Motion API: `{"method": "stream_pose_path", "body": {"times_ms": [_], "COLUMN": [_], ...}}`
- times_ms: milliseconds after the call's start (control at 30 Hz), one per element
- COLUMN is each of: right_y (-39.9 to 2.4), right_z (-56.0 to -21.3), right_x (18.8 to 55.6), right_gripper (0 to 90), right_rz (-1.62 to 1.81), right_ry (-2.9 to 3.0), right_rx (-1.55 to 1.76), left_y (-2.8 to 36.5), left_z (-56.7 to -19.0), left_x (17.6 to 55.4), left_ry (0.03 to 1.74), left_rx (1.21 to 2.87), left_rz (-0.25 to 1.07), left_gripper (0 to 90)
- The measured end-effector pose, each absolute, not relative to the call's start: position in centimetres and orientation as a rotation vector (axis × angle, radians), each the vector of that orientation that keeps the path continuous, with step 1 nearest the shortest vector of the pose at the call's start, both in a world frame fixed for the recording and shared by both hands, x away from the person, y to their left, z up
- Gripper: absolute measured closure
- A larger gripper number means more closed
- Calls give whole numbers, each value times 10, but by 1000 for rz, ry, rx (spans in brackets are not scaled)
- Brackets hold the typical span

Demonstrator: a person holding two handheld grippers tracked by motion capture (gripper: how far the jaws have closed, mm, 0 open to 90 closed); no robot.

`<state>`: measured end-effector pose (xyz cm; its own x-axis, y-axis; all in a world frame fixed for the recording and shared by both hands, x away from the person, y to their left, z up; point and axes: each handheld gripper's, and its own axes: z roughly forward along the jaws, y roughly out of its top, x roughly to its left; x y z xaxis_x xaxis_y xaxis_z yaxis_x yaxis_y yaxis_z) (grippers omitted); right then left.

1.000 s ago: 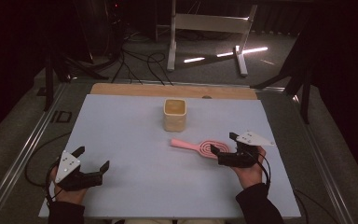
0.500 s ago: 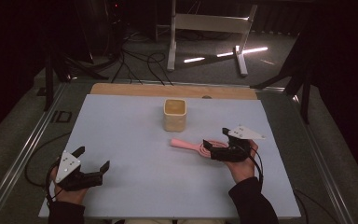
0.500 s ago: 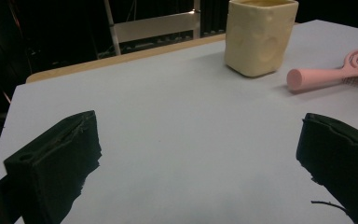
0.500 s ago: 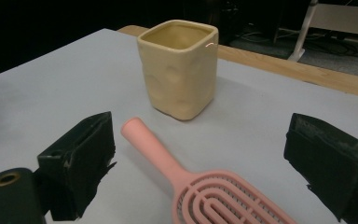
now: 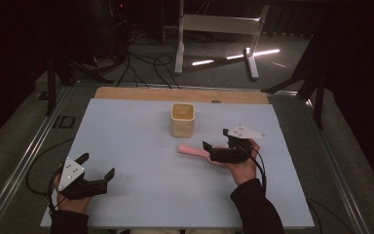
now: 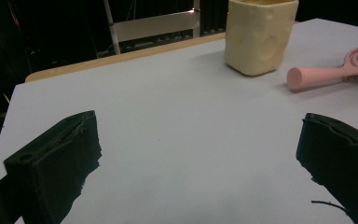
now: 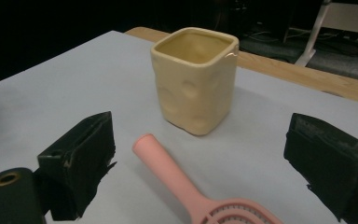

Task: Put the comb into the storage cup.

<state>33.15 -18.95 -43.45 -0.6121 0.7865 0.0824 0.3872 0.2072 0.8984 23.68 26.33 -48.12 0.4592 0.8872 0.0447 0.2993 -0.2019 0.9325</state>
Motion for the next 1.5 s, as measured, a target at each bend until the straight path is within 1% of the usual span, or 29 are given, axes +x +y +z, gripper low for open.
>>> {"method": "stream_pose_path", "body": {"times_ms": [667,933,967,1067,1100,1233,1267,1300,1333,1367,1400,1433,1467,1500], "right_y": [-157,-150,-148,-146,-146,-146,-146,-146,-146,-146,-146,-146,-144,-144], "right_z": [-441,-447,-450,-454,-454,-460,-460,-461,-463,-463,-465,-465,-467,-467], "right_x": [353,359,362,365,365,372,372,373,375,375,376,376,377,377], "right_gripper": [91,120,145,184,184,302,302,341,436,436,517,517,607,607], "right_rz": [1345,1333,1312,1295,1295,1289,1289,1288,1280,1280,1266,1266,1255,1255], "right_ry": [2172,2185,2190,2195,2195,2185,2185,2180,2174,2174,2176,2176,2188,2188], "right_rx": [1097,1118,1135,1163,1163,1238,1238,1254,1283,1283,1293,1293,1291,1291], "left_y": [265,265,265,264,264,264,265,265,264,264,264,264,264,264], "left_z": [-482,-482,-482,-482,-482,-482,-483,-483,-483,-483,-483,-483,-483,-483], "left_x": [237,237,237,237,237,237,237,237,237,237,238,238,238,238], "left_ry": [1026,1025,1024,1024,1024,1025,1025,1025,1024,1024,1024,1024,1023,1023], "left_rx": [1738,1738,1741,1743,1743,1742,1742,1743,1743,1743,1742,1742,1744,1744], "left_rz": [757,757,757,757,757,755,754,754,754,754,754,754,753,753], "left_gripper": [2,2,2,2,2,2,2,2,2,2,2,2,2,2]}}
